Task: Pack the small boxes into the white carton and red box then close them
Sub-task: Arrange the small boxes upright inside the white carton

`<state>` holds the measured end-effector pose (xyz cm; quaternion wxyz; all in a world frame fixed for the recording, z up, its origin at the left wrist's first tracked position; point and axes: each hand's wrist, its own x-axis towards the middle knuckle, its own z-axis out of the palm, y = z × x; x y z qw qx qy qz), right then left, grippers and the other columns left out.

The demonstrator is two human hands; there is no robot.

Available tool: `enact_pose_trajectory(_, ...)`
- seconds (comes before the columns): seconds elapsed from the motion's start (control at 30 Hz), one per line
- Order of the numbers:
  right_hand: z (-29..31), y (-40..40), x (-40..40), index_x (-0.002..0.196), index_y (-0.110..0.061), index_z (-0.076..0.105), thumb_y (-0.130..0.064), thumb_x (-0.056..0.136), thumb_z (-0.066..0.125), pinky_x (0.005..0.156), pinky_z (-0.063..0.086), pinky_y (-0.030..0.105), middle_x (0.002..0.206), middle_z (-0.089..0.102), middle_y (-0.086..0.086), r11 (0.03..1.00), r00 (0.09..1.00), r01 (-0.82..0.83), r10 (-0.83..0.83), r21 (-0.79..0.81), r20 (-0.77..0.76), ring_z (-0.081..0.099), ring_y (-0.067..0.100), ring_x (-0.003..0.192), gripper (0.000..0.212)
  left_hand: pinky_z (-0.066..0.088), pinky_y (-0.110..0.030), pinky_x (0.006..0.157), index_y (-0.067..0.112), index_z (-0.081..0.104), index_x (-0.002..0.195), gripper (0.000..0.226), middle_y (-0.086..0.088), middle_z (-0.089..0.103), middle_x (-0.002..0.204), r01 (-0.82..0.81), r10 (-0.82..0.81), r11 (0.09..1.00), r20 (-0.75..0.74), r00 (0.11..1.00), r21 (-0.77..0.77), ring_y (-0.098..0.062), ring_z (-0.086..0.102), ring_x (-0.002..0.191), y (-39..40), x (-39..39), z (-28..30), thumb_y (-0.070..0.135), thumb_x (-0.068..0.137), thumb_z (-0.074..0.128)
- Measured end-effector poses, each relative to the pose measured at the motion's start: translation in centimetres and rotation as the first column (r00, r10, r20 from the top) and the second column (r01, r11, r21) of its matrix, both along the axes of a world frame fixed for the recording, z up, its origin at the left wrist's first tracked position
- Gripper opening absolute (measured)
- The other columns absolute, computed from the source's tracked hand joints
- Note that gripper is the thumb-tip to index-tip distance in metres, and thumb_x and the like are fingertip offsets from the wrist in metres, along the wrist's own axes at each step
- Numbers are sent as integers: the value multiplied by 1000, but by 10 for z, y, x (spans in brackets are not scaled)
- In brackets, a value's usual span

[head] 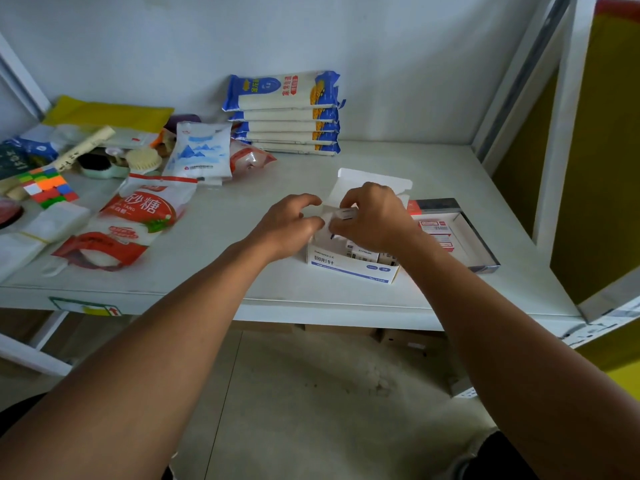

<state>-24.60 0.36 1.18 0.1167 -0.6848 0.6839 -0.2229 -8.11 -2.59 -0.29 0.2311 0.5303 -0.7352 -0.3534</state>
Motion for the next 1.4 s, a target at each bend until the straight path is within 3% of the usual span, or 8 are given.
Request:
enact_pose_trajectory(0.07, 1, 0, 7, 96, -12, 64, -48, 69, 78, 73, 53, 33, 95, 59, 4, 1000, 995, -9, 6, -25, -99, 56, 20, 84, 47, 40, -36, 101, 25, 52, 133, 42, -1, 47, 143, -2, 2, 1000, 4, 1000, -7, -20, 50, 122, -1, 0, 0, 29, 91, 51)
enact_pose_trajectory(0.17, 5, -1, 13, 94, -10, 65, -49, 71, 78, 71, 47, 29, 91, 62, 6, 993, 974, -64, 85, 103, -209, 55, 19, 81, 47, 39, -35, 103, 23, 57, 127, 36, -1, 51, 140, -9, 9, 1000, 5, 1000, -17, -21, 49, 124, 0, 2, -2, 31, 93, 49)
enact_pose_trajectory(0.3, 12, -6, 8, 94, -9, 74, -35, 75, 78, 77, 47, 28, 98, 67, 6, 949, 965, -140, 195, 283, -176, 60, 22, 91, 32, 38, -32, 96, 24, 59, 124, 33, -1, 53, 137, -1, 1, 1000, 23, 1000, -20, -20, 49, 121, -1, 4, -5, 33, 95, 45)
enact_pose_trajectory(0.4, 16, -11, 3, 111, -16, 68, -15, 78, 73, 85, 44, 27, 117, 62, 4, 911, 964, -186, 242, 369, -111, 58, 23, 106, 34, 35, -29, 92, 25, 57, 126, 34, 0, 49, 141, -15, 16, 1000, 45, 999, -10, -20, 47, 124, -4, 5, -8, 34, 96, 45)
enact_pose_trajectory(0.53, 10, -12, 6, 136, -23, 53, -16, 81, 70, 96, 41, 31, 132, 55, 0, 879, 928, -204, 314, 431, -200, 53, 22, 117, 58, 34, -27, 92, 25, 55, 129, 35, 0, 47, 144, -18, 18, 1000, 53, 998, -6, -20, 46, 127, -6, 6, -11, 32, 97, 44)
enact_pose_trajectory(0.77, 0, -8, 13, 113, -24, 65, -21, 75, 69, 88, 51, 38, 108, 66, -4, 892, 912, -229, 337, 390, -236, 60, 19, 97, 38, 35, -28, 97, 24, 58, 127, 34, -1, 52, 139, -6, 6, 1000, 38, 999, -22, -19, 47, 125, -6, 11, -10, 33, 96, 46)
enact_pose_trajectory(1.07, 4, -7, 8, 104, -11, 65, -32, 67, 84, 73, 49, 27, 91, 62, 1, 955, 940, -145, 214, 259, -265, 58, 18, 81, 47, 33, -28, 95, 25, 56, 129, 36, 0, 49, 143, -8, 9, 1000, 58, 998, -21, -20, 45, 128, -5, 7, -11, 37, 97, 45)
enact_pose_trajectory(1.4, 1, -5, 10, 109, -10, 66, -24, 74, 78, 70, 53, 28, 96, 66, 6, 980, 972, -38, 82, 195, -222, 61, 21, 80, 40, 44, -29, 85, 27, 52, 131, 46, 2, 48, 143, 7, -6, 1000, 76, 997, -12, -22, 50, 125, -6, 0, -12, 26, 87, 64)
